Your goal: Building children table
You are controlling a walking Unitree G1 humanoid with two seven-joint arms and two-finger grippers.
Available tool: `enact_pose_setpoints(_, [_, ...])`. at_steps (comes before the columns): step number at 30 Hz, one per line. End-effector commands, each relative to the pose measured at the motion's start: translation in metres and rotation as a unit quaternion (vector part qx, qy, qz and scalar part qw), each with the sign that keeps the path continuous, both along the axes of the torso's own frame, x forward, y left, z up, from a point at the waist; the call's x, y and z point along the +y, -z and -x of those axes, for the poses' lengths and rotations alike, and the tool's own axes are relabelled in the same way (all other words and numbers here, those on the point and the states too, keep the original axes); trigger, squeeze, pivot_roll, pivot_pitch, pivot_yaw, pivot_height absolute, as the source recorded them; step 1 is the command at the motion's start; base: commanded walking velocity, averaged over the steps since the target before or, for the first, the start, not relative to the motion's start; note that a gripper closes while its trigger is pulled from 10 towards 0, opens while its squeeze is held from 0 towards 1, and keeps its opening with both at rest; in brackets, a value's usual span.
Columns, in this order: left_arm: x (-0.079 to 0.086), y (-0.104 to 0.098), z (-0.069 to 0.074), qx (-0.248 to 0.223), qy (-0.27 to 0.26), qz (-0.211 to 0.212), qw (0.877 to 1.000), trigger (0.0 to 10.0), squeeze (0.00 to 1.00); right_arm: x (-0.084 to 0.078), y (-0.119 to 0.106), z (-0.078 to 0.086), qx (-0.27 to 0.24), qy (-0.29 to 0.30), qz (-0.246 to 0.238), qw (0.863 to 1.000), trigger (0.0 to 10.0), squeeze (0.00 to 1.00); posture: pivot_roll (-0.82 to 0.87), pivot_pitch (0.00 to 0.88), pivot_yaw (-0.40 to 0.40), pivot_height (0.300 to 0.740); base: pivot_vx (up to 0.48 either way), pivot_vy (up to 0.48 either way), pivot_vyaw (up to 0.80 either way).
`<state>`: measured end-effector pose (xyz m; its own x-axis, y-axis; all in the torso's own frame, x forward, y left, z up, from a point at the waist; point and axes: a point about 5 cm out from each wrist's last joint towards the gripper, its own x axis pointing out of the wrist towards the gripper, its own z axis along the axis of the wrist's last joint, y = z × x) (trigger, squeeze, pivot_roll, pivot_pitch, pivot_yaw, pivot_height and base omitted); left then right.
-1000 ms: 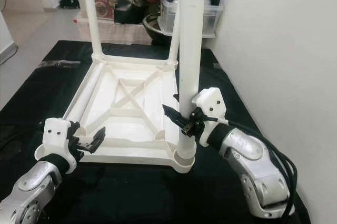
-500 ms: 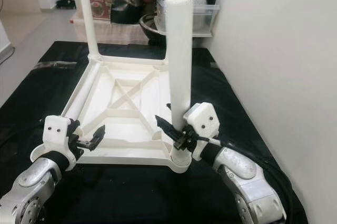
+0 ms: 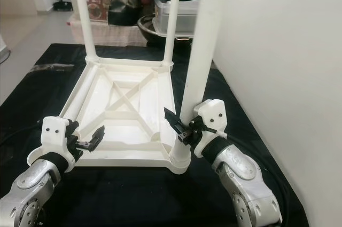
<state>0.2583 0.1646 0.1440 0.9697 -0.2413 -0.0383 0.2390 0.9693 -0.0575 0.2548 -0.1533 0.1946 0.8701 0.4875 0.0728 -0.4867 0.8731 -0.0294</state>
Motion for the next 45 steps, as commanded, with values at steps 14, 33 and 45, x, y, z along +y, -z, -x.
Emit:
enact_pose_setpoints(14, [0.003, 0.003, -0.003, 0.004, -0.013, 0.002, 1.0, 10.0, 0.0, -0.041, 0.075, -0.022, 0.226, 0.338, 0.026, 0.913, 0.0, 0.0, 0.03, 0.0, -0.075, 0.74, 0.0, 0.0, 0.0])
enact_pose_setpoints(33, [0.005, 0.005, -0.004, 0.011, -0.02, -0.001, 1.0, 10.0, 0.0, -0.02, 0.08, -0.044, 0.279, 0.389, -0.044, 0.877, 0.0, 0.0, 0.05, 0.0, -0.091, 0.74, 0.0, 0.0, 0.0])
enact_pose_setpoints(45, [0.005, 0.006, -0.005, 0.012, -0.022, -0.01, 1.0, 10.0, 0.0, 0.009, 0.063, -0.054, 0.24, 0.31, -0.021, 0.92, 0.0, 0.0, 0.05, 0.0, -0.096, 0.74, 0.0, 0.0, 0.0])
